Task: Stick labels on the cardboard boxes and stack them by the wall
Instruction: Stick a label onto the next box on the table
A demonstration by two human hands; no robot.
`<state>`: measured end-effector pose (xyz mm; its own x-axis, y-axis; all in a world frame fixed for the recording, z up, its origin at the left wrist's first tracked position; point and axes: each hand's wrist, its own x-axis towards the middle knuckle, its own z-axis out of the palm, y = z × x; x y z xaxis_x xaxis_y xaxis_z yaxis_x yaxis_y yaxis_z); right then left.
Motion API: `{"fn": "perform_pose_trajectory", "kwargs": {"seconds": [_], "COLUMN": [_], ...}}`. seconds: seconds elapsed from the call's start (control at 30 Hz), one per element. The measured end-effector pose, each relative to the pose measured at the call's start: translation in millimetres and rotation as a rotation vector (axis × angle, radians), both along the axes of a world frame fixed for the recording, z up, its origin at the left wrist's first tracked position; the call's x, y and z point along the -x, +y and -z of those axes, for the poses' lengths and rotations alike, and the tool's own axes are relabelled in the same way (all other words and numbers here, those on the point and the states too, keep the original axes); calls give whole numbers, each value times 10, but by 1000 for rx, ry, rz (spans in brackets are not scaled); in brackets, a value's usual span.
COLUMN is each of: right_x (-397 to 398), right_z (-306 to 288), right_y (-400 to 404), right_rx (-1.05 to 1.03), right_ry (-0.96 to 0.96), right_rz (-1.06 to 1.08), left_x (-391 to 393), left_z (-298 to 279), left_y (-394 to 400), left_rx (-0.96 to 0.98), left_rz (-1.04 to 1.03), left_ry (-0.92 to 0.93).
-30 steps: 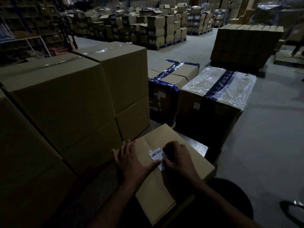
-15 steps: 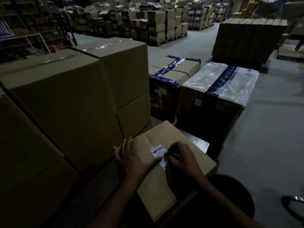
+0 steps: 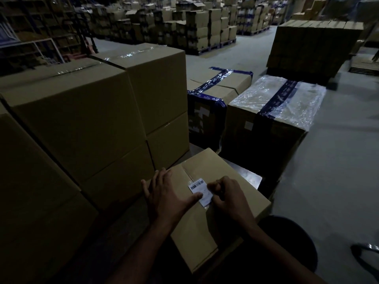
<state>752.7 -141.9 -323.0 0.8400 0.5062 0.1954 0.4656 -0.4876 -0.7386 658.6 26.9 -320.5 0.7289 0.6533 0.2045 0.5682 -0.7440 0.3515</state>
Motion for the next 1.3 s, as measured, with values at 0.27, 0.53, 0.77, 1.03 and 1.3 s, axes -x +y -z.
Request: {"fn": "perform_pose_trajectory", "kwargs": {"seconds": [0.27, 0.53, 0.77, 1.03, 1.3], "right_x": [-22, 52, 248, 542, -45], "right_z": [-22, -53, -101, 84, -175], "right_y": [-54, -110, -177, -116, -192], "right_rx": [-51, -48, -50, 82, 102], "right_ry": [82, 39, 8, -253, -204], "right_rz": [-2, 21, 147, 273, -53], "left_x": [-2, -1, 19, 15, 202], "left_z": [-36, -23, -68, -24, -189], "left_y": [-20, -15, -19, -7, 110], "left_rx": [8, 20, 41, 21, 277], "left_rz": [0, 4, 16, 14, -178], "left_ry": [4, -6, -8, -44, 112]}}
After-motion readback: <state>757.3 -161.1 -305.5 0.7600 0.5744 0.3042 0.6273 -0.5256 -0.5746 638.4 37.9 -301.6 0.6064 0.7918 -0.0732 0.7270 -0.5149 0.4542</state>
